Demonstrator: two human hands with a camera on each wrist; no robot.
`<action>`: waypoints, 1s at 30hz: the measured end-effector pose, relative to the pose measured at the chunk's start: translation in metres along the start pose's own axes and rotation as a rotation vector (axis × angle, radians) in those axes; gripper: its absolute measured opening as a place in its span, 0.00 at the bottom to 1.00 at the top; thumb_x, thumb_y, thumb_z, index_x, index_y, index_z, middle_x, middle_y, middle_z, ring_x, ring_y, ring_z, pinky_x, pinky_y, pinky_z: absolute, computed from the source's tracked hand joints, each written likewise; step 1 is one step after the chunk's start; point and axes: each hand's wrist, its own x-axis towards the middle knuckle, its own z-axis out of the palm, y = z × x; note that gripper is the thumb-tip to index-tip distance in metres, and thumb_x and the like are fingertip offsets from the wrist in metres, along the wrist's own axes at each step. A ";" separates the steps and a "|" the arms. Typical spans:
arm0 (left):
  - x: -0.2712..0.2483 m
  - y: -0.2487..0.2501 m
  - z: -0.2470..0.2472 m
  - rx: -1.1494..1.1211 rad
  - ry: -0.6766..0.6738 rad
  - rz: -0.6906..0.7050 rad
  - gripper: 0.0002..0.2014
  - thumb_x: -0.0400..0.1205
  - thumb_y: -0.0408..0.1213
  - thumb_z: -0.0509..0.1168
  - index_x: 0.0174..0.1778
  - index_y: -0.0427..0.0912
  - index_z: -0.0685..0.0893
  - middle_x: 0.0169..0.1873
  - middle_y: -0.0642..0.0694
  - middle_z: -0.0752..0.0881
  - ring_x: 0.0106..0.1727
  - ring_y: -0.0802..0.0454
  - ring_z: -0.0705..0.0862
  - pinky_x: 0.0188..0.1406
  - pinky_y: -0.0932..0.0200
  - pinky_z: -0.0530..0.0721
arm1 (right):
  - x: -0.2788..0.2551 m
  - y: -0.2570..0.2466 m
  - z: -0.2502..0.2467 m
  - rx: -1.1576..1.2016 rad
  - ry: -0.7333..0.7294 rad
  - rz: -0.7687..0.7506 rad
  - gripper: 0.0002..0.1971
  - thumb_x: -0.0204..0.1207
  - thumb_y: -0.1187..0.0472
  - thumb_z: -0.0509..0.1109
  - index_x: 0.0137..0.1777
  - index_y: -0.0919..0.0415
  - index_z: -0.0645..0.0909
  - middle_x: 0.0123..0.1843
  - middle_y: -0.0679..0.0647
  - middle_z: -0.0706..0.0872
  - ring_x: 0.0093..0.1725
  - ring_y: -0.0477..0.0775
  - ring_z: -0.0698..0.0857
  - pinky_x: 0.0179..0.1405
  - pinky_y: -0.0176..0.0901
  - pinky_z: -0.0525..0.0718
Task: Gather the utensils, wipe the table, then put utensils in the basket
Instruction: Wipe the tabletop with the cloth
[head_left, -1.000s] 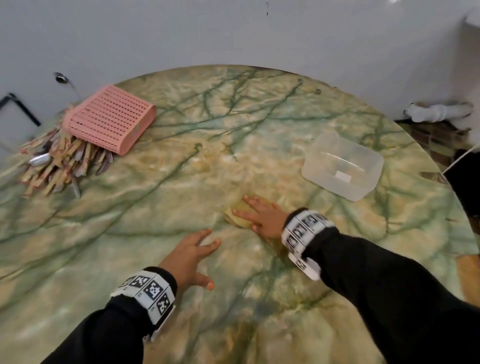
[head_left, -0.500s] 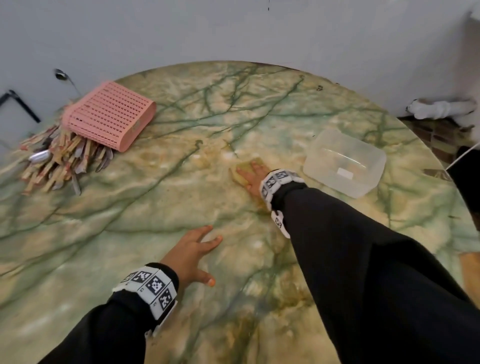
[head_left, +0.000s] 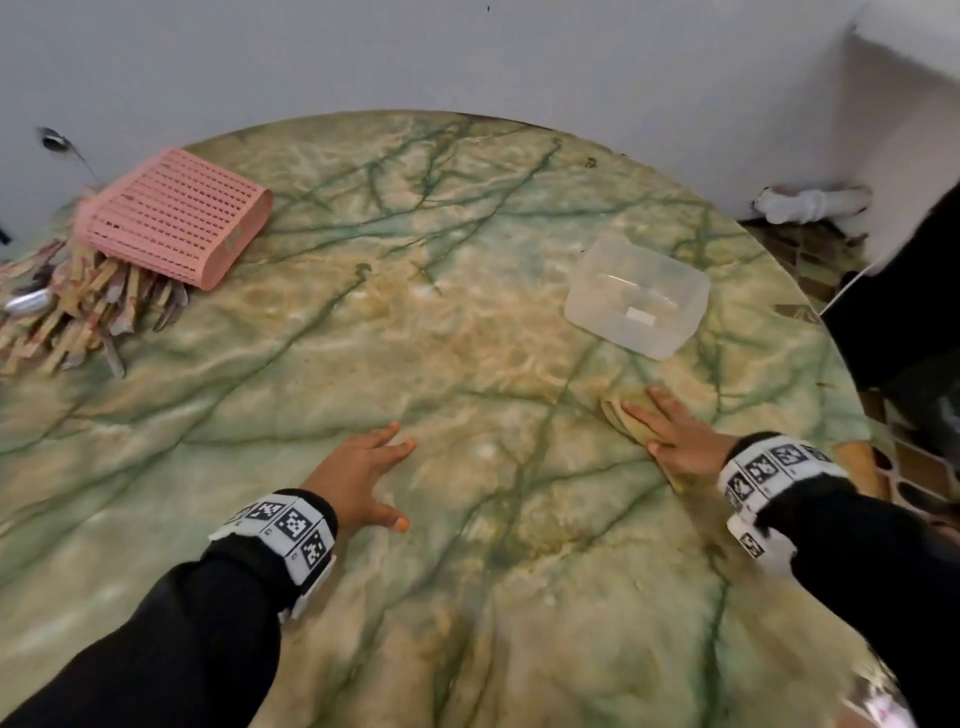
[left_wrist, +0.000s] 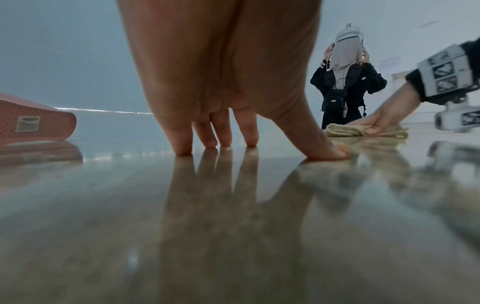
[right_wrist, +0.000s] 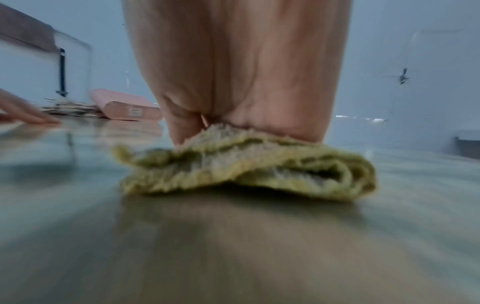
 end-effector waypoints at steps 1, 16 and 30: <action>0.000 0.001 0.000 0.006 -0.002 -0.004 0.51 0.63 0.52 0.79 0.79 0.47 0.61 0.82 0.46 0.53 0.82 0.49 0.55 0.81 0.58 0.53 | 0.010 -0.008 -0.004 0.016 0.044 0.040 0.34 0.85 0.57 0.53 0.80 0.48 0.33 0.84 0.60 0.35 0.83 0.62 0.40 0.82 0.54 0.47; -0.005 0.009 -0.003 0.066 -0.022 -0.008 0.50 0.69 0.49 0.76 0.81 0.44 0.53 0.83 0.43 0.48 0.83 0.49 0.52 0.78 0.63 0.50 | -0.122 -0.076 0.083 -0.157 -0.224 -0.660 0.25 0.79 0.35 0.46 0.76 0.27 0.48 0.79 0.41 0.28 0.80 0.47 0.32 0.78 0.60 0.36; -0.005 0.011 -0.005 0.090 -0.029 -0.015 0.49 0.70 0.49 0.75 0.82 0.47 0.52 0.83 0.45 0.46 0.83 0.49 0.50 0.78 0.62 0.49 | 0.006 -0.054 -0.002 -0.029 0.170 0.048 0.29 0.85 0.56 0.52 0.83 0.49 0.43 0.84 0.62 0.40 0.83 0.63 0.44 0.80 0.49 0.50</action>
